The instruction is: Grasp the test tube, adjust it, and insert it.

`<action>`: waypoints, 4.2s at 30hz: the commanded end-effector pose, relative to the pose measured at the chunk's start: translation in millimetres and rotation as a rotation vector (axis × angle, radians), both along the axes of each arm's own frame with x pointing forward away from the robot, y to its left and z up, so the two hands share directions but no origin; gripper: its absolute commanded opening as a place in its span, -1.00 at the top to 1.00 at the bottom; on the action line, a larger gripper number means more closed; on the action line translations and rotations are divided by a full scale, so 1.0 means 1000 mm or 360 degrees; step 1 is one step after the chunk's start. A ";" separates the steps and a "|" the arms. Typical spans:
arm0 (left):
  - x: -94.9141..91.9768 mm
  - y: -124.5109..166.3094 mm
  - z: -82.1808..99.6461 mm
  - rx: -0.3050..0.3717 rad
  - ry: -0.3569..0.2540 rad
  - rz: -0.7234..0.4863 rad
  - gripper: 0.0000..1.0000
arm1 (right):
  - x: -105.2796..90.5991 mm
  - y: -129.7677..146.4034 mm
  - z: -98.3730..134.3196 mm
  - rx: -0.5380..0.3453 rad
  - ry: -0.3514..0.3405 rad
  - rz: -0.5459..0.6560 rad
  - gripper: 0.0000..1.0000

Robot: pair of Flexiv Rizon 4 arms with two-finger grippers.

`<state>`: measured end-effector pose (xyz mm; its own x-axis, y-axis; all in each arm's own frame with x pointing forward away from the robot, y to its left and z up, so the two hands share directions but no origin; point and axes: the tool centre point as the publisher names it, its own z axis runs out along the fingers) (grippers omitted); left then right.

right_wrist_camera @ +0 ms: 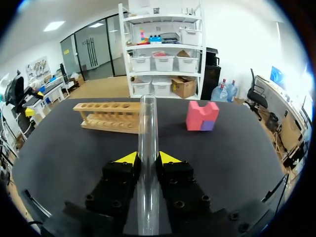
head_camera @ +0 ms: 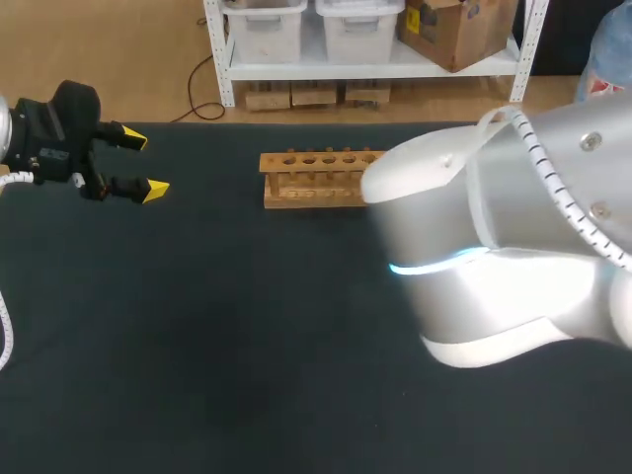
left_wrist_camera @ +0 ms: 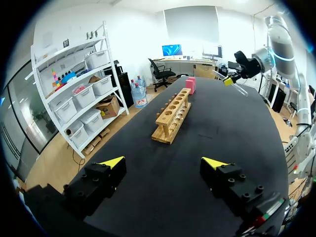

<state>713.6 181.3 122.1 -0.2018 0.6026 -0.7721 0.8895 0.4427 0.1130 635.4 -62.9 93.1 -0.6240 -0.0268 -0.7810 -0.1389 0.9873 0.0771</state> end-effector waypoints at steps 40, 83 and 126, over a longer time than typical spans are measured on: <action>-0.001 0.001 -0.002 -0.0009 -0.0013 -0.0001 -1.00 | 0.055 0.151 -0.016 -0.0161 0.0159 -0.0164 1.00; -0.001 0.001 -0.002 -0.0009 -0.0013 -0.0001 -1.00 | 0.104 0.150 -0.048 -0.0248 0.0140 -0.0201 1.00; -0.001 0.001 -0.002 -0.0009 -0.0013 -0.0001 -1.00 | 0.122 0.148 -0.061 -0.0426 0.0458 -0.0134 1.00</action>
